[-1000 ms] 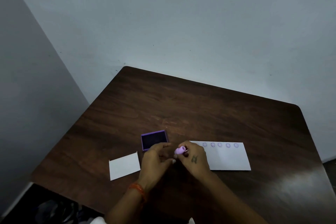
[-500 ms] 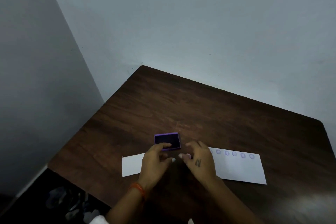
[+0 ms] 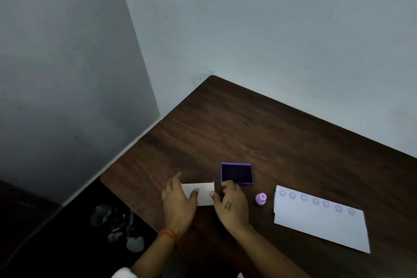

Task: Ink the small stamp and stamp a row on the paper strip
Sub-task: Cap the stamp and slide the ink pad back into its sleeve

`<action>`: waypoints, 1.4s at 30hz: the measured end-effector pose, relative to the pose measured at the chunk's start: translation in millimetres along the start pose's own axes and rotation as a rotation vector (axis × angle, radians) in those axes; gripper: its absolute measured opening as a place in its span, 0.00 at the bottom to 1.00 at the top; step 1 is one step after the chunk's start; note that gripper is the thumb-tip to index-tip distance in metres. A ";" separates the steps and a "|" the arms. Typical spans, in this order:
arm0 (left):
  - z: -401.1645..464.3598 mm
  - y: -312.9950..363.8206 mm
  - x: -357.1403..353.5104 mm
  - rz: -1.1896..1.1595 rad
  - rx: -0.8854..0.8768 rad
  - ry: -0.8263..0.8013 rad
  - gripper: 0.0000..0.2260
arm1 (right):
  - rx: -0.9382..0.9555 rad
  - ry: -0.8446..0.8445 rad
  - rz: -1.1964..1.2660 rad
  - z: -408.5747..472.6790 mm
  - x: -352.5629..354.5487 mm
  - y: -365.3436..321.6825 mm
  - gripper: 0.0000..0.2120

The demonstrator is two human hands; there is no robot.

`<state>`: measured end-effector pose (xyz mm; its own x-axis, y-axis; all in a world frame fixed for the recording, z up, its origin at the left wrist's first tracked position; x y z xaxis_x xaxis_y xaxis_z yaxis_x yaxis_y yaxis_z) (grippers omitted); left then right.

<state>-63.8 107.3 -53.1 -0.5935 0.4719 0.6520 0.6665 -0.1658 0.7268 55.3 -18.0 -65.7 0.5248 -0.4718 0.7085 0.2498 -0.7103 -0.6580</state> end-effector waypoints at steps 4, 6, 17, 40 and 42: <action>2.1 -21.3 -6.5 0.010 0.126 -0.068 0.27 | -0.019 -0.017 -0.045 1.6 -8.4 -1.4 0.21; 2.3 -23.1 -10.1 0.017 0.143 -0.095 0.26 | -0.006 -0.040 -0.052 1.9 -12.6 -4.7 0.21; -4.4 1.8 -7.1 -0.042 0.115 -0.087 0.25 | 0.004 0.025 0.007 -1.7 6.7 -5.7 0.20; -4.8 72.8 -79.6 -0.047 0.046 -0.265 0.24 | -0.192 0.203 0.053 26.3 74.6 49.3 0.18; -3.0 71.0 -82.4 -0.043 0.052 -0.266 0.24 | -0.197 0.191 0.060 27.5 72.6 51.0 0.18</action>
<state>31.1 54.1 -54.6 -0.4870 0.6894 0.5363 0.6699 -0.0993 0.7358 128.6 -74.1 -54.8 0.3664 -0.5927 0.7173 0.0498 -0.7573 -0.6512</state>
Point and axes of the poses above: each hand's wrist, its own z-axis towards the middle knuckle, its own x-axis out of the back of the hand, y = z × x, the point moved 9 cm from there along z, towards the middle knuckle
